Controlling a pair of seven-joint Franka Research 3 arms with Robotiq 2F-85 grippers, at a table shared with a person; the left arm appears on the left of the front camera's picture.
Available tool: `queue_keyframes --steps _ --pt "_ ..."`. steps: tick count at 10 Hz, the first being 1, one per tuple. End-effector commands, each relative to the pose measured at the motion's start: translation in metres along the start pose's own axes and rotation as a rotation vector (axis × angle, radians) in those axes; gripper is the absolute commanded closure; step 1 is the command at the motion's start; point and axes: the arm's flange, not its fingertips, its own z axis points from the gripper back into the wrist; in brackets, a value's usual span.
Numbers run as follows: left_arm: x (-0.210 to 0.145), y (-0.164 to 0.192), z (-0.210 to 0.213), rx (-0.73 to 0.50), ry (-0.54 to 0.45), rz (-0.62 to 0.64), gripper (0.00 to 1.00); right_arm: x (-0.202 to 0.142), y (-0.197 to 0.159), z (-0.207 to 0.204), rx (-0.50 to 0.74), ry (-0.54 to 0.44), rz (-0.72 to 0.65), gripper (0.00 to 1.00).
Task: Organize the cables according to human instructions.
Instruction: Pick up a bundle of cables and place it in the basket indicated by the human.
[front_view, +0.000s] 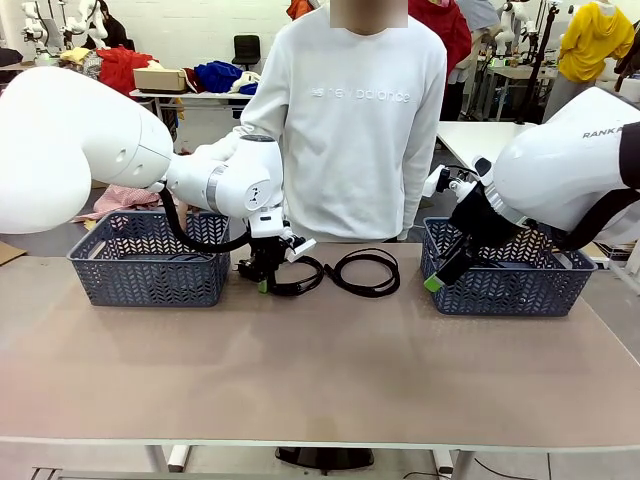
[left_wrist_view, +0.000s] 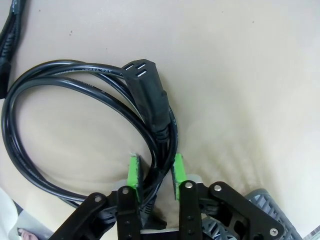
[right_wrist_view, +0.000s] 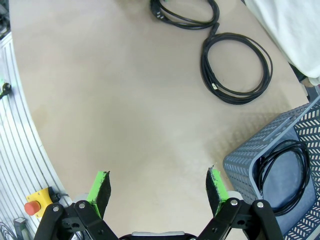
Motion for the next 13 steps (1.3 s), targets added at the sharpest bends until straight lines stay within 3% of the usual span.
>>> queue_keyframes --steps 1,2,3,6,10,13 --pt "-0.004 0.000 0.000 -0.015 -0.020 -0.021 0.84 0.000 0.000 0.001 -0.002 -0.002 -0.002 0.00" --pt "-0.003 -0.001 0.002 -0.015 -0.017 -0.023 0.87 0.000 0.000 0.001 -0.002 -0.002 -0.002 0.00" --pt "-0.002 -0.002 0.005 -0.017 -0.024 -0.028 1.00 0.000 0.000 0.001 -0.002 -0.002 -0.002 0.00" --pt "0.005 -0.012 0.038 0.000 -0.035 -0.014 1.00 0.000 0.000 0.001 -0.002 -0.002 -0.002 0.00" --pt "0.027 -0.024 0.109 0.049 -0.027 0.124 1.00 0.000 0.000 0.001 -0.002 -0.002 -0.002 0.00" --pt "0.030 -0.043 0.163 0.071 -0.014 0.155 1.00 0.000 0.000 0.001 -0.002 -0.002 -0.002 0.00"
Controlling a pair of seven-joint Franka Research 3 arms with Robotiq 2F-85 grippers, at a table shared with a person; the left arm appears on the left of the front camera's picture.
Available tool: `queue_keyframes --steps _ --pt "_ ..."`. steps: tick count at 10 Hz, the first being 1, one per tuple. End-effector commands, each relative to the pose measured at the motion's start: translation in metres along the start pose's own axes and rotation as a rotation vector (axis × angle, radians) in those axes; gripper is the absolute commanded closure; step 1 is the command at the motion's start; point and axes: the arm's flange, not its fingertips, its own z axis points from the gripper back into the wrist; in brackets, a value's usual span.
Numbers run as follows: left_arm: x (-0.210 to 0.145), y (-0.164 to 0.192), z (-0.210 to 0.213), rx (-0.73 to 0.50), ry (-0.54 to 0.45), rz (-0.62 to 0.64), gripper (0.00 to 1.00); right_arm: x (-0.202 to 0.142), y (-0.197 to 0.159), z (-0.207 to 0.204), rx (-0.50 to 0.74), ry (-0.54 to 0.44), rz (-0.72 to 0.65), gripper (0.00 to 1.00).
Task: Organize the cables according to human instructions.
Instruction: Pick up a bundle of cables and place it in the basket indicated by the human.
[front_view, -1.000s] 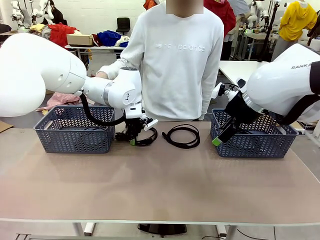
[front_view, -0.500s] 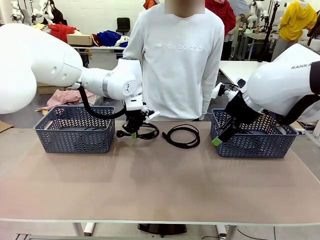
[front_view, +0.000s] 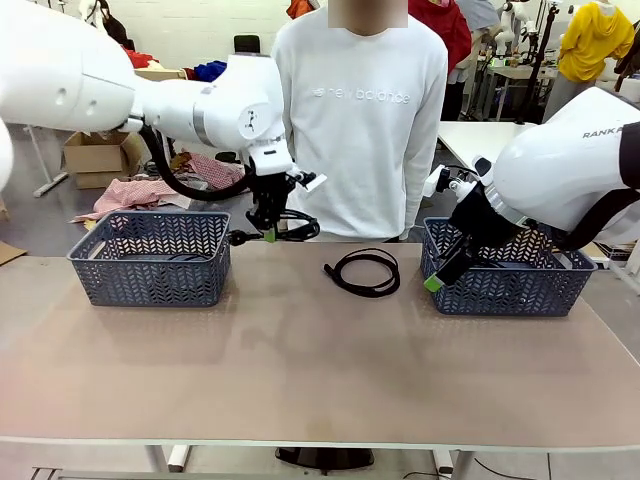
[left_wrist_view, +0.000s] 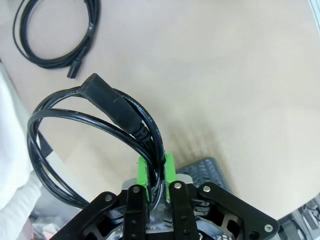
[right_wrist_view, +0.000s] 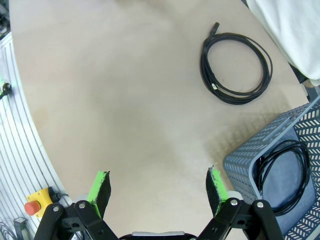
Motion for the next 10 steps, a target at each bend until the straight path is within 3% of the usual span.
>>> queue_keyframes --steps 1,5,10 --pt "-0.012 -0.022 0.022 0.022 0.002 0.030 1.00 0.000 0.000 0.001 -0.001 -0.002 -0.003 0.00" --pt "-0.068 -0.065 0.055 0.090 -0.024 0.030 1.00 0.000 0.000 0.001 -0.001 -0.002 -0.003 0.00" --pt "-0.145 -0.114 0.052 0.151 -0.002 0.112 1.00 0.000 0.000 0.001 -0.001 -0.002 -0.003 0.00"
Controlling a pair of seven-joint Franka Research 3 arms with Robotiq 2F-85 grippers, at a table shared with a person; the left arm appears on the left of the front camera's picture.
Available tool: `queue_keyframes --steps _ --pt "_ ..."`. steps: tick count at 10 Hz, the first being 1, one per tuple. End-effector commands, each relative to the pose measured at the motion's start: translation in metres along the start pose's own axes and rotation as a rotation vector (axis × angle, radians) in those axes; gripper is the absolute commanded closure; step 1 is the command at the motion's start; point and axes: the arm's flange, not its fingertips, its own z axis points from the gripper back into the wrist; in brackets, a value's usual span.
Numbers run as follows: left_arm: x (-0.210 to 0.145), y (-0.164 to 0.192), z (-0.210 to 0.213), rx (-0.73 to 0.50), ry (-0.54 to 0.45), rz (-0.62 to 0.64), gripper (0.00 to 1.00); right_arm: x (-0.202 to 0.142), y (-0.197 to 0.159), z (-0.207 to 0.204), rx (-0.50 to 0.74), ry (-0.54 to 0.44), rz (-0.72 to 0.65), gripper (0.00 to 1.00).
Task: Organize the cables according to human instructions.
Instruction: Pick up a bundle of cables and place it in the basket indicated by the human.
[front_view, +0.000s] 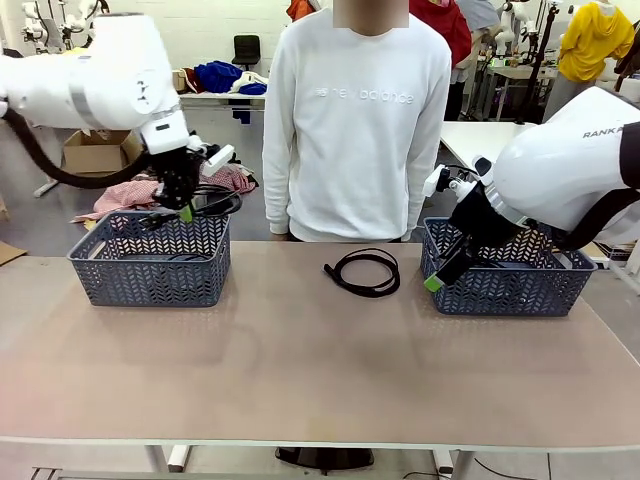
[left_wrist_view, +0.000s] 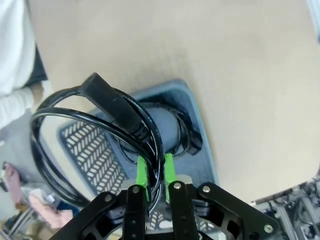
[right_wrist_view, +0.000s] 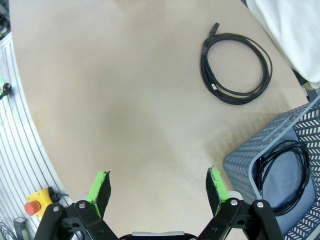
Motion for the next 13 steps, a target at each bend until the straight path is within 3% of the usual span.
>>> queue_keyframes --steps 1,11,13 --pt "-0.013 -0.017 -0.008 0.027 -0.023 -0.010 1.00 0.000 0.000 0.000 -0.001 -0.001 -0.003 0.00" --pt "-0.049 -0.012 -0.053 0.020 -0.019 0.082 1.00 0.000 0.000 0.000 -0.001 -0.001 -0.003 0.00" --pt "-0.057 -0.010 -0.056 0.024 -0.024 0.114 0.66 0.000 0.000 0.000 -0.001 -0.001 -0.003 0.00"
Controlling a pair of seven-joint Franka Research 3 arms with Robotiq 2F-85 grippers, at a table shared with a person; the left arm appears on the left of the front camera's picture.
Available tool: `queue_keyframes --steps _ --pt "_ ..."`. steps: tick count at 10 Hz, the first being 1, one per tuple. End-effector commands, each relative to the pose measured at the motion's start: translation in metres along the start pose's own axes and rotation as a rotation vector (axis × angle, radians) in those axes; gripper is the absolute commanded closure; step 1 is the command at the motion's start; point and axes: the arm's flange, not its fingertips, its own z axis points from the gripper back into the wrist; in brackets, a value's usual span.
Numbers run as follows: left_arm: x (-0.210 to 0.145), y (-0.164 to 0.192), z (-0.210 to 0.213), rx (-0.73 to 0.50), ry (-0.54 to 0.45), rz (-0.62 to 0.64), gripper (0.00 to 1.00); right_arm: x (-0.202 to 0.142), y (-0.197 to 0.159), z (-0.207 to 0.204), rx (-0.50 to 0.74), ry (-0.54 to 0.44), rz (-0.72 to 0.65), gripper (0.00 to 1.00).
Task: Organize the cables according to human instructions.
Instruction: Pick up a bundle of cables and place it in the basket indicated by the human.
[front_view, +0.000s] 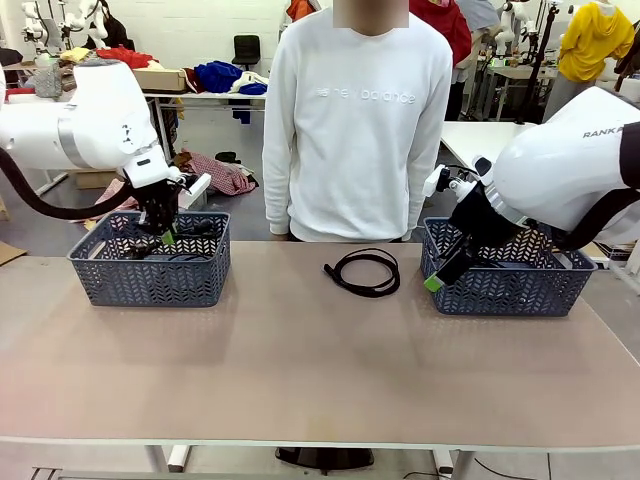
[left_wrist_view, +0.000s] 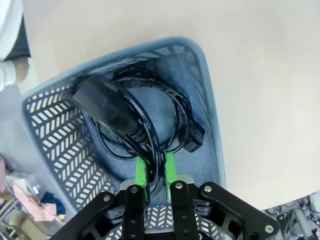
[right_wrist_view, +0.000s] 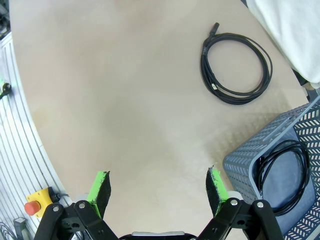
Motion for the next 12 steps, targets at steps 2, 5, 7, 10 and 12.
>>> queue_keyframes --steps 2,5,7,10,12 --pt "-0.009 0.009 0.000 0.030 -0.030 0.058 0.46 0.000 0.000 0.000 -0.001 -0.001 -0.003 0.00" --pt "-0.008 0.013 0.009 0.009 -0.036 0.082 0.25 0.000 0.000 0.000 -0.001 -0.001 -0.003 0.00" --pt "-0.005 0.014 0.020 -0.002 -0.014 0.092 0.05 0.000 0.000 0.000 -0.001 -0.001 -0.003 0.00" --pt "-0.004 0.017 0.022 -0.024 -0.024 0.105 0.00 0.000 0.000 0.000 -0.001 -0.001 -0.003 0.00" --pt "-0.004 0.016 0.023 -0.018 -0.056 0.146 0.00 0.000 0.000 0.000 -0.001 -0.001 -0.003 0.00"
